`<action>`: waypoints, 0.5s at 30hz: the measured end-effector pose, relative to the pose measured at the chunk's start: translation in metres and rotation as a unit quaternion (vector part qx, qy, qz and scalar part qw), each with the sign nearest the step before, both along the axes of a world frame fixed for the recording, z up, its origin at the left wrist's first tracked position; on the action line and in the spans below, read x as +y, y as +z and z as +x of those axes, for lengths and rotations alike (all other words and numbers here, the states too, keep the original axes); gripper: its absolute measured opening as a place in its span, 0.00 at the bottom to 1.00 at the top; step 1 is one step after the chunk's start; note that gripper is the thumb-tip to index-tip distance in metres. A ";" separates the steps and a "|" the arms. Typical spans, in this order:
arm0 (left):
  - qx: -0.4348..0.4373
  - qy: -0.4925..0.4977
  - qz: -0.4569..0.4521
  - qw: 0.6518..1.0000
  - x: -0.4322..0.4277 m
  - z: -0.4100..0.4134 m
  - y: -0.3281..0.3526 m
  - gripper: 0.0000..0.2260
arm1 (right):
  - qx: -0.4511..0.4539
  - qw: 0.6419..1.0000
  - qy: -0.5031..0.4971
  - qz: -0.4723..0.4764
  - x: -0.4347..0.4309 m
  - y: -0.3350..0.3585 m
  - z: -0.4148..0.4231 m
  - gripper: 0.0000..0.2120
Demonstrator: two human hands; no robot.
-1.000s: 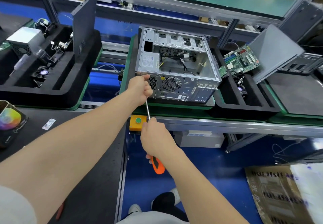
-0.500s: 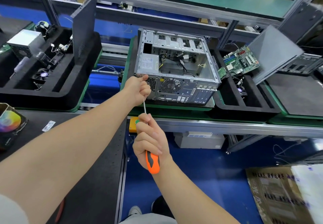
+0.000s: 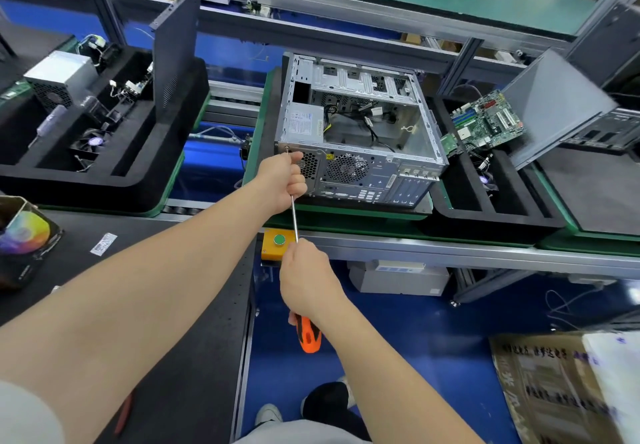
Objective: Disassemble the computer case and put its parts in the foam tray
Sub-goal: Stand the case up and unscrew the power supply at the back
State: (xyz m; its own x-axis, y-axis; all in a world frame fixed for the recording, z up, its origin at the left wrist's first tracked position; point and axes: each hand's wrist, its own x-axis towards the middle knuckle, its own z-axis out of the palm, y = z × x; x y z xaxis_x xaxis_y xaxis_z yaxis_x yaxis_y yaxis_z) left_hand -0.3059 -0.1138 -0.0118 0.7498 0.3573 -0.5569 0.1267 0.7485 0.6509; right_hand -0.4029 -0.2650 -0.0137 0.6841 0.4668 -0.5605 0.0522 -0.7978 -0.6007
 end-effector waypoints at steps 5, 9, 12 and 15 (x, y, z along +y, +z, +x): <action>0.012 0.023 0.011 1.000 -0.007 0.006 -0.001 0.13 | -0.112 0.990 -0.074 -0.047 0.002 -0.017 0.008 0.16; 0.020 0.033 0.009 0.999 -0.006 0.007 -0.001 0.12 | -0.109 0.992 -0.032 -0.049 0.005 -0.004 0.009 0.16; 0.024 0.036 0.006 0.999 -0.004 0.006 0.000 0.12 | -0.010 0.999 0.000 0.052 -0.010 0.004 0.011 0.07; 0.013 0.032 -0.016 0.999 -0.002 0.004 0.002 0.11 | 0.266 0.915 -0.110 0.283 -0.021 0.004 0.007 0.10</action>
State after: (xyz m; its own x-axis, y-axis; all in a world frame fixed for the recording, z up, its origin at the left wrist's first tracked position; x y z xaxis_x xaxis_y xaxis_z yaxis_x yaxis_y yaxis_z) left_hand -0.3015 -0.1162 -0.0101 0.7115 0.3858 -0.5873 0.0948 0.7755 0.6242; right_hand -0.3959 -0.2855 -0.0092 0.4967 0.6685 -0.5536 -0.4933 -0.3074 -0.8137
